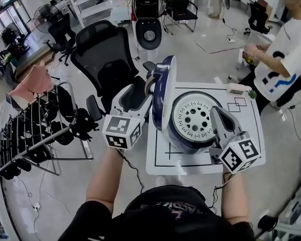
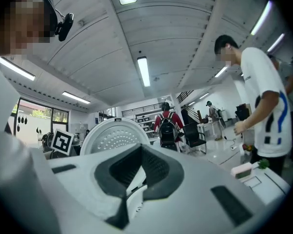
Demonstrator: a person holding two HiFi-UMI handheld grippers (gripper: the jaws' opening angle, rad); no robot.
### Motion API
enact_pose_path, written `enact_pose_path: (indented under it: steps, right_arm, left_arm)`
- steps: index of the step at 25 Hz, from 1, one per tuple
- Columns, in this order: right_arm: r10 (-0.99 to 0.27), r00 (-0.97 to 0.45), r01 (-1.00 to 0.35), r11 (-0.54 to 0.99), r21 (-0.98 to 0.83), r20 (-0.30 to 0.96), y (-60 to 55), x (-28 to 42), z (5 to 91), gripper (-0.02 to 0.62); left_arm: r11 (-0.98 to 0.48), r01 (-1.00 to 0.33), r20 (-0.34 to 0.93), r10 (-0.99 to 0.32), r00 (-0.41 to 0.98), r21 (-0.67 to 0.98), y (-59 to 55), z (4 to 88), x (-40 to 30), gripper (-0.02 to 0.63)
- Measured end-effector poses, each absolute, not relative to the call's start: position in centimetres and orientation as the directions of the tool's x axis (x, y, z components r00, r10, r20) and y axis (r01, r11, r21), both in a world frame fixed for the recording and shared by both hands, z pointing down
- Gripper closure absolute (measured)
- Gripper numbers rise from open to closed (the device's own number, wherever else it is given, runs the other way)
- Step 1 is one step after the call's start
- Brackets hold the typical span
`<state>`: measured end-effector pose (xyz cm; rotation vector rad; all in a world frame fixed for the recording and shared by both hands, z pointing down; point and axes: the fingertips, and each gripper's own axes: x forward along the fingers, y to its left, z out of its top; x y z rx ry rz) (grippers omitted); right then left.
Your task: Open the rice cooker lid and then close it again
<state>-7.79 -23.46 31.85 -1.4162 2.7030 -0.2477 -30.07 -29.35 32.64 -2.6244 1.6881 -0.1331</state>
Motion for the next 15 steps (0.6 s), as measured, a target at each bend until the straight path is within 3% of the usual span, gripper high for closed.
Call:
enact_pose_path:
  steps: [15]
  right_arm:
    - [-0.879,-0.475,-0.868,0.461,-0.185,0.042,-24.5,-5.0,32.9,0.594]
  left_arm:
    - [-0.494,-0.861,0.113,-0.869,0.482,-0.121,-33.9,34.5,-26.3,0.405]
